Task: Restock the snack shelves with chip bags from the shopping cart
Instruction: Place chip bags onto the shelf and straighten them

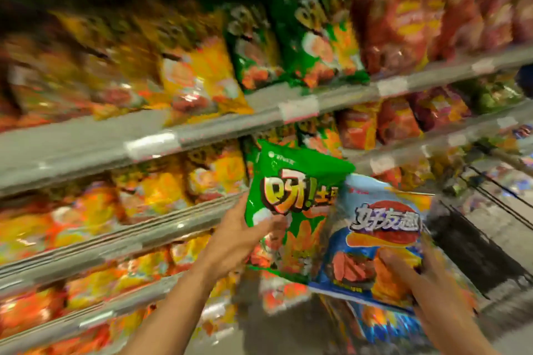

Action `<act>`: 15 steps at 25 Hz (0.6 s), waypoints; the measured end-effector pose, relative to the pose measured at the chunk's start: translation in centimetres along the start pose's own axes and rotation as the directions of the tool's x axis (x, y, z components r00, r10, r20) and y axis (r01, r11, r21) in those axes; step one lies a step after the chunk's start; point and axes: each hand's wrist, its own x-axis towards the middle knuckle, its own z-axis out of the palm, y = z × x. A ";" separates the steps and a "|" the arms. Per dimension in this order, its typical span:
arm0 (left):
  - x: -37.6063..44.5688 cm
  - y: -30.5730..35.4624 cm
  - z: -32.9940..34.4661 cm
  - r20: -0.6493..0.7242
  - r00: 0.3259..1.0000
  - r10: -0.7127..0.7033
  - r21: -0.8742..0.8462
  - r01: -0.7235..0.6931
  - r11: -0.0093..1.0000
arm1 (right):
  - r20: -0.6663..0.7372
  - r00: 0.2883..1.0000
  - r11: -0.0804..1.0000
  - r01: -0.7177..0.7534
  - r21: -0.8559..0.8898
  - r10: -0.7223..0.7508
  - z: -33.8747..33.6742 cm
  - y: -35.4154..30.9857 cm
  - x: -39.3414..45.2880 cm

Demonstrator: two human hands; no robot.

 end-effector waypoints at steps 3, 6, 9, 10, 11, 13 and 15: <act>-2.2 3.5 -4.8 -0.125 0.990 0.058 -0.028 -0.062 0.998 | 0.134 0.988 0.996 0.087 -0.029 -0.083 5.5 -4.2 0.3; -3.5 6.4 -8.3 -0.276 0.952 0.133 0.027 -0.131 0.991 | 0.243 0.956 0.981 0.185 -0.057 -0.166 10.2 -8.1 0.7; -3.6 8.5 -10.0 -0.324 0.936 0.140 0.028 -0.138 0.990 | 0.229 0.951 0.965 0.237 -0.115 -0.207 12.0 -11.1 1.4; -3.2 9.0 -10.2 -0.326 0.937 0.130 0.017 -0.131 0.991 | 0.249 0.948 0.967 0.230 -0.107 -0.198 12.1 -11.8 1.7; -2.8 9.6 -10.1 -0.332 0.935 0.122 0.014 -0.124 0.992 | 0.261 0.945 0.968 0.229 -0.106 -0.195 12.1 -12.4 2.0; -1.4 10.7 -9.7 -0.370 0.922 0.111 0.011 -0.115 0.993 | 0.263 0.947 0.971 0.219 -0.097 -0.187 11.6 -13.5 2.9; 0.6 11.8 -8.9 -0.409 0.905 0.114 0.037 -0.108 0.993 | 0.229 0.957 0.977 0.198 -0.077 -0.176 10.5 -14.2 4.3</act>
